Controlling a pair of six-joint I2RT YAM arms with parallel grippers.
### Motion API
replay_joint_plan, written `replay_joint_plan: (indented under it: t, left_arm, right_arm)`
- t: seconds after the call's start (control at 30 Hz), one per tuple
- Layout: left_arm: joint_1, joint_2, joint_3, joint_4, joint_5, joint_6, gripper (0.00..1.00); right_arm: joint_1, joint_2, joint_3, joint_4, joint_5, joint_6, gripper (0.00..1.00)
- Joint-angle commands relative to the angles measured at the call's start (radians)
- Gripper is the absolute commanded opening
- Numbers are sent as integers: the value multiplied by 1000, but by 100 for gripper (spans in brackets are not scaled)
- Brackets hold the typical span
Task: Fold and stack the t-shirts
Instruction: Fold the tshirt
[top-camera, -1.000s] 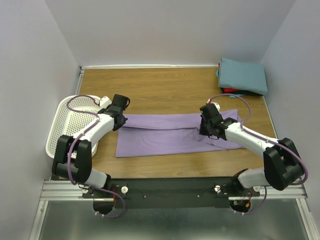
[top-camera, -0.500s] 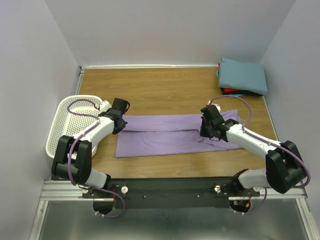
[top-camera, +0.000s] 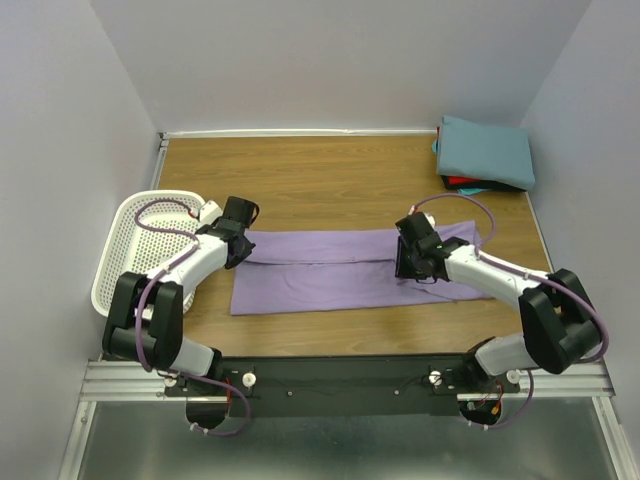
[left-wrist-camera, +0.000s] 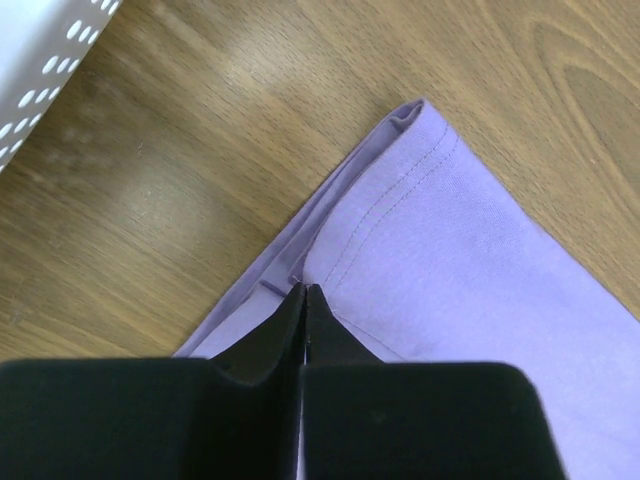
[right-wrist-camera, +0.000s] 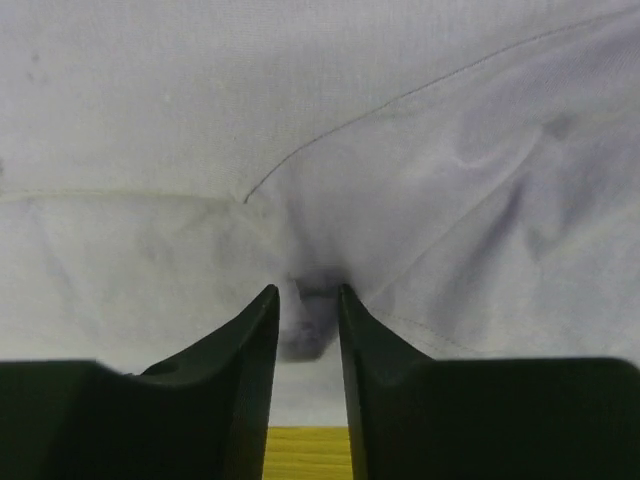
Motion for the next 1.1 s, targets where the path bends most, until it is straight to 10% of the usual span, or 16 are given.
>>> replay_joint_plan:
  t: [0.0,0.1,0.27,0.57,1.07]
  left_arm:
    - [12,-46,4,11,-3,10,16]
    - [14,-68,37,-9,-22,43,37]
    - [14,-108,113,-29,-33,103,44]
    - [-113,-69,205,86,40,244,44]
    - [-256,233,184,94,67,165,34]
  right_arm:
    - [9,4,46,-5,16,-8,47]
    - [8,-55,60,-13,55,-8,66]
    - [8,-134,46,-53,101,42,66]
    - [-92,-222,-68,-104,164,177,63]
    - [-163,190,81,77,104,170,63]
